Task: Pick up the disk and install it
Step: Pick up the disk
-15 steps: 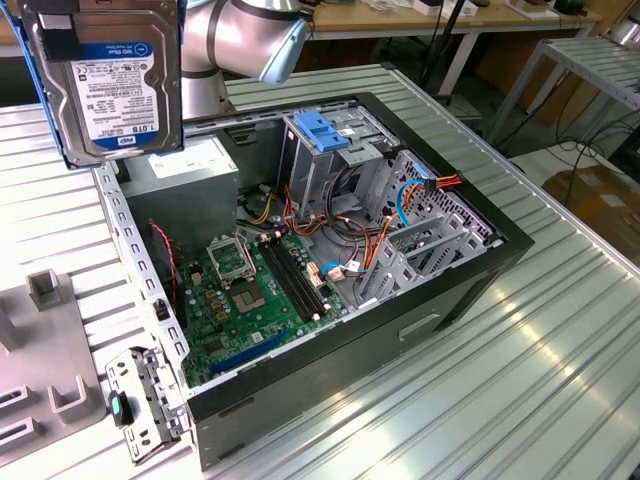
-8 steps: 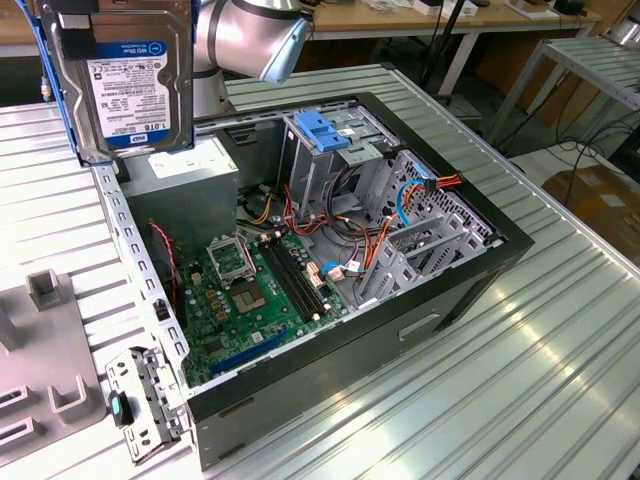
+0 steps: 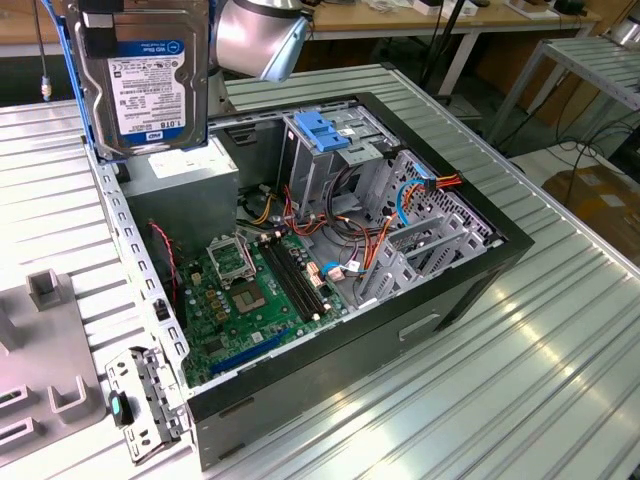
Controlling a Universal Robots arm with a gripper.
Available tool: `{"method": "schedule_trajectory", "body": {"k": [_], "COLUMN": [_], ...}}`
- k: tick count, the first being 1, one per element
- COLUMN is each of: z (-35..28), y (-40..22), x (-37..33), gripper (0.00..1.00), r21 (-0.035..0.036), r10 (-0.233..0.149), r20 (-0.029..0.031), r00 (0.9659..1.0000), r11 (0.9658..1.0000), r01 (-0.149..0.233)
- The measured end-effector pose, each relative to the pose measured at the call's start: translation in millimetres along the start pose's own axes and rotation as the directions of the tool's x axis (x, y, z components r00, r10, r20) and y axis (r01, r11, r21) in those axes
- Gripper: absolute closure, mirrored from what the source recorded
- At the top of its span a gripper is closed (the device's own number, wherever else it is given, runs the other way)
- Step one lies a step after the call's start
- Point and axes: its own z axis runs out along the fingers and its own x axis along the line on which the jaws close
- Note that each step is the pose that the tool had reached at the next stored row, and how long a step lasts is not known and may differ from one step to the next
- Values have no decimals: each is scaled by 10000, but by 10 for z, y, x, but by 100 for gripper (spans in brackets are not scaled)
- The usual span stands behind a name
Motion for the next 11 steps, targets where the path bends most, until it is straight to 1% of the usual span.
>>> {"method": "schedule_trajectory", "body": {"k": [2, 5, 9, 11], "z": [0, -1, -1, -2], "y": [-29, -100, -170, -232], "x": [-1, -4, -6, -9], "gripper": [63, 63, 63, 63], "r21": [1, 1, 1, 1], "r10": [2, 5, 11, 16], "r20": [1, 0, 1, 1], "r00": [10000, 10000, 10000, 10000], "r11": [10000, 10000, 10000, 10000], "r01": [-2, -5, -11, -16]}}
